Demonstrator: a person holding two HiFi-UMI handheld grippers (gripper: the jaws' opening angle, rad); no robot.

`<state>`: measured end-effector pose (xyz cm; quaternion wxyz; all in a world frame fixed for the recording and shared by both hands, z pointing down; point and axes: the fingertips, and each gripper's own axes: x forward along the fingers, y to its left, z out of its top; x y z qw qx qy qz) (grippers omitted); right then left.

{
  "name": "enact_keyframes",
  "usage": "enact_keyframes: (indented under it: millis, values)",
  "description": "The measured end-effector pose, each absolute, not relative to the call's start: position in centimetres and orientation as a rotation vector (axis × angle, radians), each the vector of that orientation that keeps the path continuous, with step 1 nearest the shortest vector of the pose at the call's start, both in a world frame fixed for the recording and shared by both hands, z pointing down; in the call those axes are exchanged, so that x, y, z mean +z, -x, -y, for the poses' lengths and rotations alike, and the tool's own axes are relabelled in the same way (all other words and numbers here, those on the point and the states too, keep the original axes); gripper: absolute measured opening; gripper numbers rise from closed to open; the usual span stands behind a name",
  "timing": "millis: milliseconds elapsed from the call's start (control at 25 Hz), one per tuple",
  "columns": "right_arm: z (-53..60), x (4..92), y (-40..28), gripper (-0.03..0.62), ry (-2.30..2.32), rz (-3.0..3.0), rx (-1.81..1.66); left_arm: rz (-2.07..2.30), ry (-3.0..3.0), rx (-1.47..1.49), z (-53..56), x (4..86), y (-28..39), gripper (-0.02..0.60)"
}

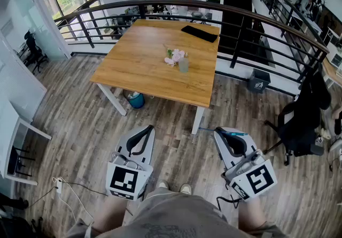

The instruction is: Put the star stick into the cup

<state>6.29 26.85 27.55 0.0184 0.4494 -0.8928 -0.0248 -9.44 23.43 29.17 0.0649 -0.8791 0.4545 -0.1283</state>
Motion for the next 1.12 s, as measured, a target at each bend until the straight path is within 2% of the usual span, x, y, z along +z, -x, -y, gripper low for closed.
enact_keyframes:
  millis: [1120]
  values:
    - [-25.1, 28.4, -8.7, 0.04, -1.439, 2.792, -0.076, -1.384, 2.622, -0.422, -21.9, 30.8, 8.0, 0.017]
